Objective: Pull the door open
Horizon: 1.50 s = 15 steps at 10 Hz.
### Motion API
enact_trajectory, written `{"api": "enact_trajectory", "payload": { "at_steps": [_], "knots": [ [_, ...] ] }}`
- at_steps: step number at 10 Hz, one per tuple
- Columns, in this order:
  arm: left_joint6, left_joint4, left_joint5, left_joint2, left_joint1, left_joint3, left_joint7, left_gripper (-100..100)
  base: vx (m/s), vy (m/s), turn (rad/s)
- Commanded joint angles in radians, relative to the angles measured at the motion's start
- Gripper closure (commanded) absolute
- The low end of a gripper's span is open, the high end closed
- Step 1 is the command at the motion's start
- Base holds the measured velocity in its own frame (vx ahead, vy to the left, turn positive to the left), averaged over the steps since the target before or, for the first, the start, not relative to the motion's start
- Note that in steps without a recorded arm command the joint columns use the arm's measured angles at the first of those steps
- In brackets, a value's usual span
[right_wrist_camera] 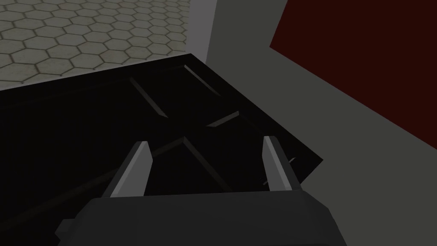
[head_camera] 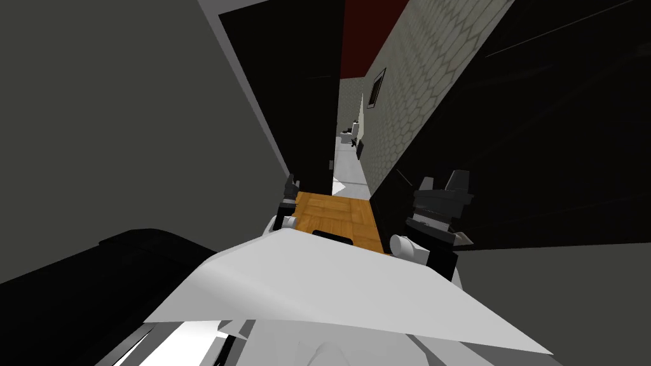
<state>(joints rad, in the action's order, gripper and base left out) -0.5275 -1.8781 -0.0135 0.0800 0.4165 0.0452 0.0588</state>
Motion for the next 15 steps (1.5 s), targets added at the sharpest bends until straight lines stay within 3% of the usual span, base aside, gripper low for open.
{"api": "enact_trajectory", "payload": {
  "at_steps": [1,15],
  "knots": [
    [-0.012,0.034,-0.003,0.006,-0.007,0.002,0.004,-100,0.101,-0.035,-0.026],
    [-0.089,0.329,-0.022,0.039,-0.080,0.010,0.024,-100,0.110,-0.031,-0.027]
  ]
}}
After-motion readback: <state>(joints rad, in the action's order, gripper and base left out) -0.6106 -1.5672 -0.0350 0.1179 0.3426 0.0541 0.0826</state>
